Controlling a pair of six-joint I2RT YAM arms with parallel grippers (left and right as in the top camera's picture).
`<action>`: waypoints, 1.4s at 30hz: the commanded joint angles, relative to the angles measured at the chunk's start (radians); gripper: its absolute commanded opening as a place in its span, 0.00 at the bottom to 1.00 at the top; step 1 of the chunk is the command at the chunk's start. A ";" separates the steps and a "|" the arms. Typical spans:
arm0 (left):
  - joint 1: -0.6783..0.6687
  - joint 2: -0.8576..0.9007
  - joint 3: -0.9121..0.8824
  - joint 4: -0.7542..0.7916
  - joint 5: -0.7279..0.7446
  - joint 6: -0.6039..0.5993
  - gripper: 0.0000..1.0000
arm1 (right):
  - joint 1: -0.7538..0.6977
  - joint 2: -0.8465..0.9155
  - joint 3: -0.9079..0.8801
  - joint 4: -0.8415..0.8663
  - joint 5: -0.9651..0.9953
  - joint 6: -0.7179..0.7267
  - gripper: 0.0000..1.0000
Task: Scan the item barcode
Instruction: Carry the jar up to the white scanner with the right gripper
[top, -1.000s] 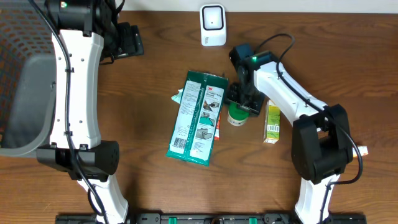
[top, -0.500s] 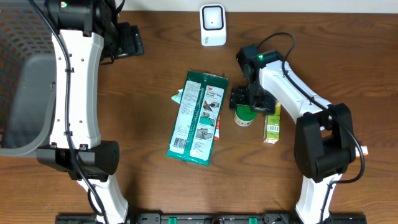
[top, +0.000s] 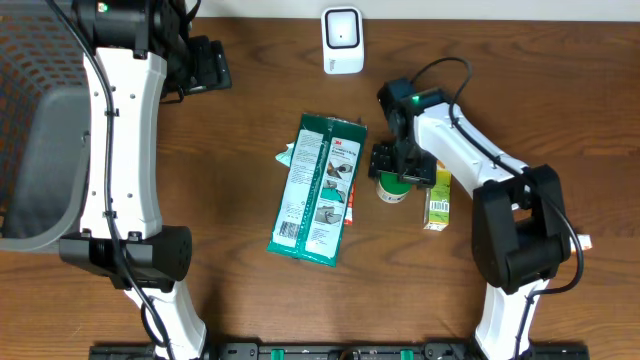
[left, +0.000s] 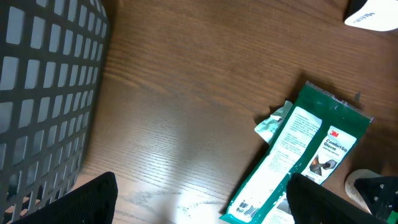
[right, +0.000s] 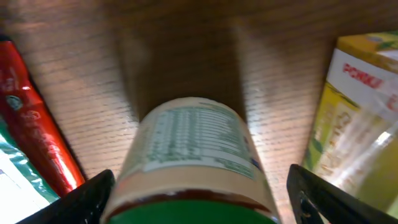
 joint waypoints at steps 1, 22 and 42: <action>0.000 -0.017 0.000 -0.003 -0.003 -0.010 0.87 | 0.019 0.009 -0.024 0.016 0.007 0.040 0.82; 0.000 -0.017 0.000 -0.003 -0.003 -0.010 0.87 | 0.045 0.009 -0.081 0.103 0.008 0.066 0.66; 0.000 -0.017 0.000 -0.003 -0.003 -0.010 0.87 | 0.026 -0.160 0.365 0.063 0.018 -0.351 0.29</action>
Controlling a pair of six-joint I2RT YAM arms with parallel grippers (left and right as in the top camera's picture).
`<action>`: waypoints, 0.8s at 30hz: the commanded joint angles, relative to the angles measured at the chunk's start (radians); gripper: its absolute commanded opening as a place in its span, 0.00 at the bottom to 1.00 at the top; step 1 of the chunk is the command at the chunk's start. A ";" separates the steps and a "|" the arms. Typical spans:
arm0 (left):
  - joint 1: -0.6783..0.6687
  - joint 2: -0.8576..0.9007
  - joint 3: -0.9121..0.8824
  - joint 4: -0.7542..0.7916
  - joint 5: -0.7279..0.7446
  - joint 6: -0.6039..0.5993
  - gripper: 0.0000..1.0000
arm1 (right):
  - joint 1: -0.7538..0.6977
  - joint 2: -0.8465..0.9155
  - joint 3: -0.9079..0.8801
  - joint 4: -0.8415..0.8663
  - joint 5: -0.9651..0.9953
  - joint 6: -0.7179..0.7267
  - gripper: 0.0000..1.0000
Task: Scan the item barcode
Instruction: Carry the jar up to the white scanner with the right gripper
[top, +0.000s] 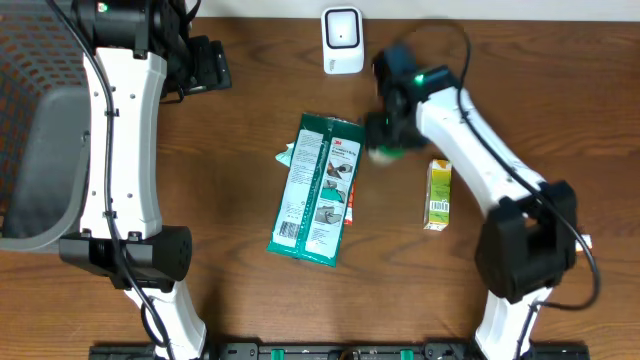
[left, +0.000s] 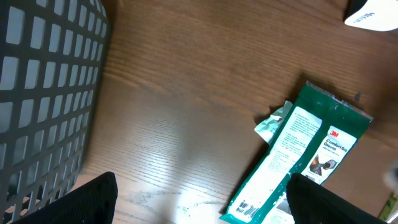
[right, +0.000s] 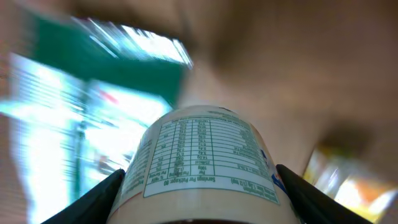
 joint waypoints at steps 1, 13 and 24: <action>0.000 -0.017 0.000 -0.003 -0.003 -0.010 0.87 | 0.001 -0.102 0.146 0.086 0.002 -0.110 0.25; 0.000 -0.017 0.000 -0.003 -0.003 -0.010 0.87 | 0.000 0.038 0.161 0.689 0.042 -0.120 0.01; 0.000 -0.017 0.000 -0.003 -0.003 -0.010 0.87 | 0.005 0.335 0.161 1.134 0.149 -0.402 0.01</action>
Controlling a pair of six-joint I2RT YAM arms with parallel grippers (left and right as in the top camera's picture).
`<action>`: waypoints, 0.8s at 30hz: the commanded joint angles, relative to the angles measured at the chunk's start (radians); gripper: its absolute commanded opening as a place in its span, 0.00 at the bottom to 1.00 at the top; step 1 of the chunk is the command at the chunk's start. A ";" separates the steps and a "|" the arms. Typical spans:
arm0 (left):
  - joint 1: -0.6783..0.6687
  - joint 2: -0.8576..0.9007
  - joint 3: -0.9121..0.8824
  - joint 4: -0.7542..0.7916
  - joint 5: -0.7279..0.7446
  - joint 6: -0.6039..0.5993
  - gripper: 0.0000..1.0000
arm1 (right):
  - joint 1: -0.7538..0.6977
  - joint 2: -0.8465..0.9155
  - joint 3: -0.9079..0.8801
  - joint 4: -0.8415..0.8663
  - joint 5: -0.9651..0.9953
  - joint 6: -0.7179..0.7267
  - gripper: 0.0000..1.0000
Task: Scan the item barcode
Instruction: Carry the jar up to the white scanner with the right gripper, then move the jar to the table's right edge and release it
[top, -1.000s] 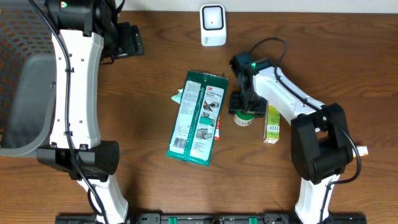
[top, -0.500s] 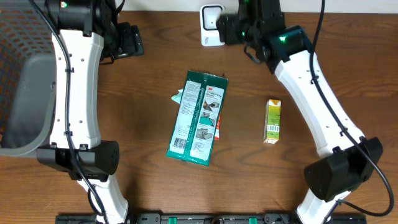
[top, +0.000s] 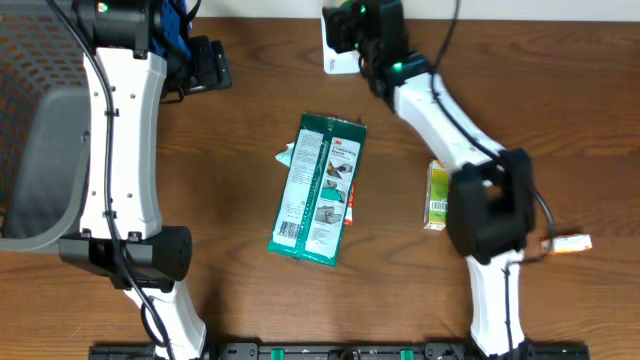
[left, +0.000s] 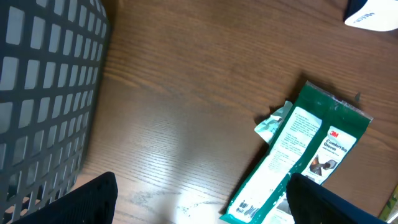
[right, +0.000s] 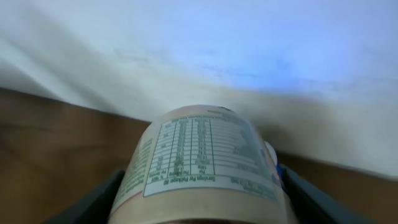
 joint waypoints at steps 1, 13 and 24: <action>0.000 -0.017 0.000 -0.004 -0.003 -0.010 0.87 | 0.008 0.070 0.004 0.089 0.130 -0.205 0.01; 0.000 -0.017 0.000 -0.004 -0.003 -0.010 0.87 | 0.041 0.137 0.004 0.328 0.273 -0.405 0.01; 0.000 -0.017 0.000 -0.004 -0.003 -0.010 0.87 | 0.033 0.228 0.004 0.475 0.273 -0.278 0.01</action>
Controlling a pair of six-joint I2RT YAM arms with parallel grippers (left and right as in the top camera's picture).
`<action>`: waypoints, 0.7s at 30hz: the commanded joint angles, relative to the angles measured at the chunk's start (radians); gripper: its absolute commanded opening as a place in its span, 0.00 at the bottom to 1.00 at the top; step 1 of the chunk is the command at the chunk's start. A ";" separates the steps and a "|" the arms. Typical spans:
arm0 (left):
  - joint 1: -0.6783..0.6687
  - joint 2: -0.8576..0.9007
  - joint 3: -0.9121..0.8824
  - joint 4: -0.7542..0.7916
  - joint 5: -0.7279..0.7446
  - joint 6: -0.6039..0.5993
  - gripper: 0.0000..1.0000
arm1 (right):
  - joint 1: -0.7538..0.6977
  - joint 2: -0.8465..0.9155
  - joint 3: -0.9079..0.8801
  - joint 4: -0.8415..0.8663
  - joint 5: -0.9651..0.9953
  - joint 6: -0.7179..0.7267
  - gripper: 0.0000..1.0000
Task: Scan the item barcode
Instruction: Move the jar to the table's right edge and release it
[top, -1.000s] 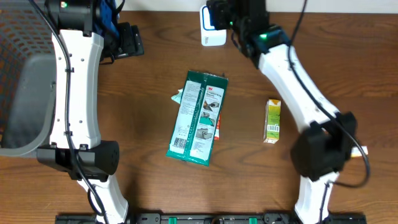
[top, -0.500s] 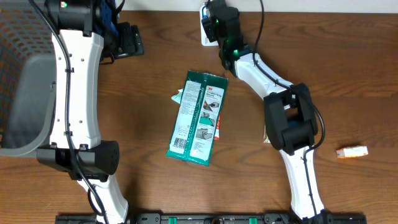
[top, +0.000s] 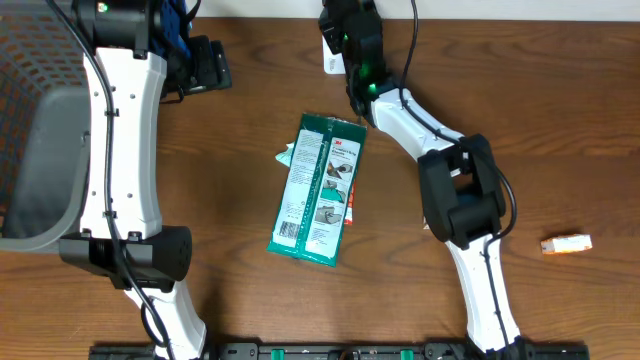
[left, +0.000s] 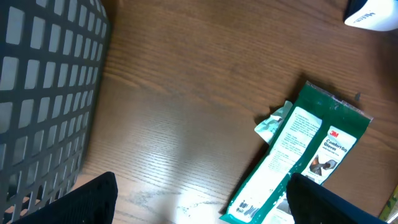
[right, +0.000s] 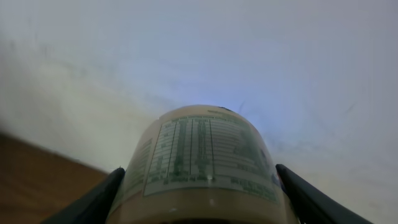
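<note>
A small jar (right: 202, 165) with a nutrition label and a green lid is the item; my right gripper (right: 199, 174) is shut on it, a dark finger (right: 96, 199) pressing each side. The jar's far end faces a pale white surface that fills most of the right wrist view. In the overhead view the right gripper (top: 345, 28) is raised at the table's back edge, over the white scanner (top: 329, 62), which it mostly covers. My left gripper (left: 200, 190) hangs open above bare table at the back left, holding nothing.
A long green glove package (top: 320, 190) lies mid-table, also visible as the package (left: 298, 162). A dark mesh basket (top: 35, 130) stands at the left. A small orange-and-white item (top: 565, 243) lies far right. The right arm (top: 455, 190) spans the right centre.
My right gripper, still holding the jar, has shifted a little left and further over the scanner; the wrist view lost most of the brown table. The left arm stayed still.
The right gripper first stood round the jar on the table beside a yellow juice box. It then held the jar raised near the green package's top, then at the scanner by the back edge, and now over the scanner. The left gripper stayed open throughout.
</note>
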 joint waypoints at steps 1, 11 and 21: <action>0.000 -0.017 0.000 -0.004 -0.003 -0.010 0.87 | -0.005 0.064 0.013 0.045 0.017 0.102 0.01; 0.000 -0.017 0.000 -0.004 -0.003 -0.010 0.87 | -0.021 0.050 0.013 0.189 0.017 0.174 0.01; 0.000 -0.017 0.000 -0.004 -0.003 -0.010 0.87 | -0.056 -0.404 0.013 -0.419 0.016 0.174 0.01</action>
